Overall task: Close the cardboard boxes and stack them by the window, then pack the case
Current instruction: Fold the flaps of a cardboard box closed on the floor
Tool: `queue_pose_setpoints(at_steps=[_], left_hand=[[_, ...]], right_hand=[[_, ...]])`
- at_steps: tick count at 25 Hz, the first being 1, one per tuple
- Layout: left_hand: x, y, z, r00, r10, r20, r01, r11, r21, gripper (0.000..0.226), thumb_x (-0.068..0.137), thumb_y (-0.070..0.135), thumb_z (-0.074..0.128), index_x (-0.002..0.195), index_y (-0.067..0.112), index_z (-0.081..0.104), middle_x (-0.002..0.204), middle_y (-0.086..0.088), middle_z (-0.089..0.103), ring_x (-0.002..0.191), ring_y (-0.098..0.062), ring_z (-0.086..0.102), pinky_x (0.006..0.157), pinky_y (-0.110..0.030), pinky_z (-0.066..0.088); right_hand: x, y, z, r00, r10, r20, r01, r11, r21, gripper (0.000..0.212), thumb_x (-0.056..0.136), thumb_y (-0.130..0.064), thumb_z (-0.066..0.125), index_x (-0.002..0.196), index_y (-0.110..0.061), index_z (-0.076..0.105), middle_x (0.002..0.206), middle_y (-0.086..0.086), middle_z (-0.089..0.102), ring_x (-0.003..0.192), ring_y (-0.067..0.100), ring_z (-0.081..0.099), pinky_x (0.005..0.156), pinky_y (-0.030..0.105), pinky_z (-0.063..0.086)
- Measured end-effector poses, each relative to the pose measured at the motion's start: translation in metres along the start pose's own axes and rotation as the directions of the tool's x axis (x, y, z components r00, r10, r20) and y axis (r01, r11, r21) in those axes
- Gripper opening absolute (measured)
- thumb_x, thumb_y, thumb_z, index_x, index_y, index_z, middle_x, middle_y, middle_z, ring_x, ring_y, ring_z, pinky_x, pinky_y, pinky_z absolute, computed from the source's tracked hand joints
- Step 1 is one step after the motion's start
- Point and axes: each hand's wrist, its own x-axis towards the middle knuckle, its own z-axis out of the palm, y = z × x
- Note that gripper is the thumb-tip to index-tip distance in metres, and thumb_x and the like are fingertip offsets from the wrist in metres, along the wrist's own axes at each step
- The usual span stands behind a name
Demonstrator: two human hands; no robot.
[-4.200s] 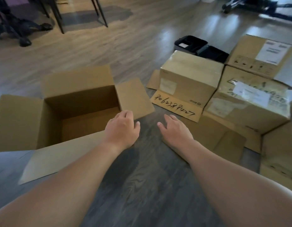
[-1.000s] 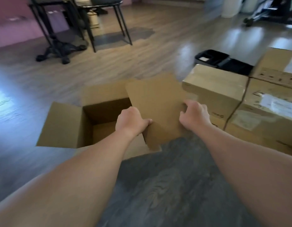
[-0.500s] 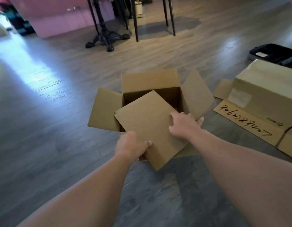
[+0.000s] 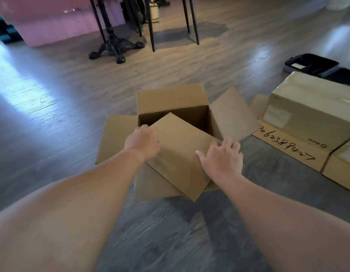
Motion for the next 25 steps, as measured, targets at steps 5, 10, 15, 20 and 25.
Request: queue_pose_setpoints(at_steps=[5,10,15,20,25], left_hand=[[0.024,-0.012,0.017,0.980,-0.045,0.193,0.036,0.998,0.049,0.028,0.104,0.033,0.042,0.111,0.010,0.057,0.118,-0.011,0.053,0.112,-0.032,0.051,0.097,-0.052,0.045],[0.032,-0.025,0.021,0.976,-0.125,0.176,0.145,0.984,-0.105,0.011,0.094,0.024,0.051,0.094,0.013,0.050,0.108,-0.014,0.057,0.105,-0.036,0.051,0.093,-0.049,0.048],[0.029,-0.037,0.023,0.969,-0.175,0.175,0.181,0.983,-0.024,0.021,0.099,0.034,0.050,0.095,0.014,0.050,0.129,-0.024,0.049,0.126,-0.043,0.039,0.103,-0.055,0.036],[0.022,-0.048,0.028,0.953,-0.265,0.146,0.281,0.954,-0.106,0.027,0.089,0.040,0.059,0.096,0.016,0.046,0.125,-0.023,0.051,0.122,-0.040,0.042,0.095,-0.046,0.037],[0.009,-0.057,0.025,0.856,-0.481,0.189,0.516,0.792,-0.325,0.062,0.074,0.049,0.075,0.117,0.009,0.058,0.121,-0.014,0.059,0.118,-0.036,0.050,0.098,-0.044,0.045]], right_hand=[[-0.005,-0.003,-0.003,0.998,-0.065,0.007,0.065,0.996,-0.057,0.057,0.097,-0.060,0.038,0.089,-0.009,0.062,0.102,0.018,0.062,0.092,0.033,0.055,0.077,0.037,0.044],[-0.006,-0.009,-0.009,0.997,-0.042,0.060,0.032,0.987,0.155,0.045,0.101,-0.046,0.049,0.083,-0.008,0.066,0.117,0.023,0.062,0.112,0.037,0.056,0.096,0.044,0.051],[-0.003,-0.024,-0.014,0.980,0.171,0.101,-0.186,0.968,0.168,0.041,0.097,-0.049,0.054,0.097,-0.010,0.067,0.116,0.018,0.061,0.106,0.033,0.053,0.089,0.041,0.050],[0.002,-0.034,-0.021,0.980,0.147,0.135,-0.189,0.904,0.383,0.020,0.093,-0.025,0.059,0.076,-0.015,0.055,0.088,0.004,0.059,0.097,0.026,0.054,0.099,0.046,0.042],[0.026,-0.028,-0.033,0.960,0.154,0.234,-0.264,0.774,0.576,0.015,0.086,-0.017,0.064,0.073,-0.014,0.057,0.082,0.001,0.059,0.088,0.026,0.062,0.086,0.044,0.057]])
